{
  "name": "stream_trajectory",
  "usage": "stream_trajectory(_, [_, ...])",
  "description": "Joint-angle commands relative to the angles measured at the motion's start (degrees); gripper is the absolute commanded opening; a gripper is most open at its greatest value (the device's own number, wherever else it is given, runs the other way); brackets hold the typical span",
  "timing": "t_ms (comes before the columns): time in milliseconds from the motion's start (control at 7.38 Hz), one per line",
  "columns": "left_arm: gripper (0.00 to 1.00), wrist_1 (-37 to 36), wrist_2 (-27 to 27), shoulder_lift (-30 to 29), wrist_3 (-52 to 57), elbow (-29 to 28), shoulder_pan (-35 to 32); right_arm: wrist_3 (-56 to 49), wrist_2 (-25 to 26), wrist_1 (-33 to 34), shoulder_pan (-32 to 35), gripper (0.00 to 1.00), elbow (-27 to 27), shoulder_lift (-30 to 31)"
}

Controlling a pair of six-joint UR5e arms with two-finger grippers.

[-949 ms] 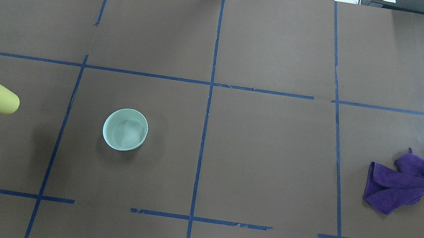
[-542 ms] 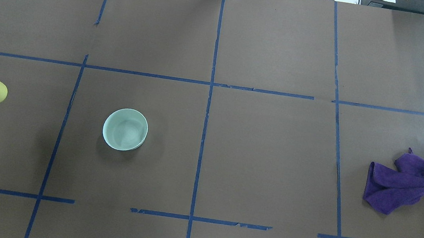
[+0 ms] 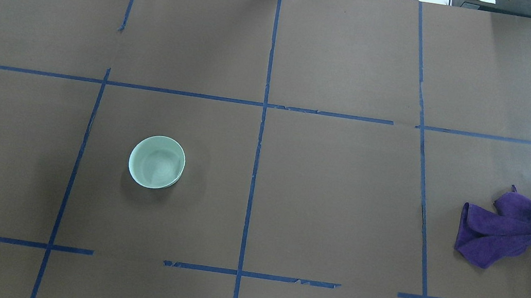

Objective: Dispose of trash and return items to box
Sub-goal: 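Drop the cup in the clear bin while the right gripper reaches the purple cloth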

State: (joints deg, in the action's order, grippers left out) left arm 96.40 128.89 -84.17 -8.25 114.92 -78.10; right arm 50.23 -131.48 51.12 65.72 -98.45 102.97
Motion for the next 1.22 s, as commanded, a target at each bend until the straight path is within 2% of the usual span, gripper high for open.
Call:
stream_trajectory(0, [0.00,-2.5,-0.1,-0.1,11.0,-1.4,-7.7,8.4,3.7,-0.2,-8.0,1.00,-5.2,3.7])
stream_trajectory(136, [0.00,-2.5,-0.8,-0.3,14.5,-3.3,-9.9,9.6,4.4,-0.2,-10.9,1.00,-5.3,4.3])
stream_trajectory(271, [0.00,-2.6,-5.1,-0.3,17.6,-4.0,-12.8,11.0,6.3,-2.0,-13.8,1.00,-5.3,5.0])
stream_trajectory(407, [0.00,-3.4,-6.2,-1.4,18.8,-5.0,-13.6,13.5,8.9,-3.3,-17.0,1.00,-5.2,5.9])
stream_trajectory(814, [0.00,-3.5,-6.3,-1.8,25.3,-8.6,-16.4,14.5,10.5,-3.4,-18.7,1.00,-4.1,6.7])
stream_trajectory(949, [0.00,-3.5,-6.4,-1.8,25.7,-9.0,-16.7,14.5,11.2,-3.3,-18.7,0.55,-3.5,6.7])
stream_trajectory(1085, [0.00,-3.1,-7.0,-1.5,26.8,-11.0,-16.8,14.2,11.4,-3.4,-18.6,0.01,-3.4,6.7])
